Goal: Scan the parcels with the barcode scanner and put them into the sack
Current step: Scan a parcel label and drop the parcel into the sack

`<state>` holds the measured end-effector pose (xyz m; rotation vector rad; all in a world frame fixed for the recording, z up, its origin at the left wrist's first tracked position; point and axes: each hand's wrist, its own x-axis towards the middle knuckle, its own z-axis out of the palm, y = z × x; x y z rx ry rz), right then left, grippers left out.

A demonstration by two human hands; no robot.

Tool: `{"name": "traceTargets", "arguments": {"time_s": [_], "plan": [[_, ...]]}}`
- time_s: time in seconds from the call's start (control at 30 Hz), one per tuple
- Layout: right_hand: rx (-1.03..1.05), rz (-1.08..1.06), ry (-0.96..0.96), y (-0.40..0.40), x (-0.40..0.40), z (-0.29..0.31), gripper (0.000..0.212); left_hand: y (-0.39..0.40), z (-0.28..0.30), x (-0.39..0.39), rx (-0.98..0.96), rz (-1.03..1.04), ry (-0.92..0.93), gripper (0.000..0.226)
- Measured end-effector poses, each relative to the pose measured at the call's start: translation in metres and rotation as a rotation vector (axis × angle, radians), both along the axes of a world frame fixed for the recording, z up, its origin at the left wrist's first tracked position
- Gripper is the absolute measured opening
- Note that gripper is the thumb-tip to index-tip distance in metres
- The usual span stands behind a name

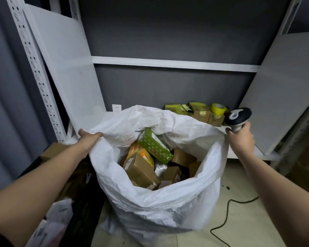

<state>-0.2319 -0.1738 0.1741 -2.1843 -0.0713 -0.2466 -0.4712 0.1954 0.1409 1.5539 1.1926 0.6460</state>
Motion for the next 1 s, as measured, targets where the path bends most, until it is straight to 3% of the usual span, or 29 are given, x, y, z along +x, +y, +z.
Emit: {"name": "traceTargets", "arguments": {"time_s": [0.13, 0.27, 0.43, 0.57, 0.87, 1.0], "plan": [[-0.049, 0.020, -0.085, -0.012, -0.017, 0.019, 0.039, -0.008, -0.023, -0.029, -0.071, 0.079, 0.136, 0.092], [0.023, 0.139, -0.118, -0.011, -0.043, 0.041, 0.028, -0.025, -0.036, -0.066, -0.174, -0.157, 0.334, 0.085], [0.319, 0.548, 0.054, 0.023, -0.111, 0.081, 0.007, -0.033, -0.025, -0.100, -0.094, -0.237, 0.428, 0.070], [0.443, 0.823, 0.163, 0.067, -0.174, 0.098, 0.008, -0.029, 0.000, -0.135, -0.035, -0.234, 0.397, 0.053], [0.437, 1.230, 0.269, 0.196, -0.310, 0.057, 0.006, 0.013, -0.010, -0.237, 0.011, -0.139, 0.428, 0.034], [0.375, 1.215, 0.281, 0.248, -0.345, 0.010, 0.010, 0.037, -0.041, -0.262, -0.028, -0.123, 0.483, 0.025]]}}
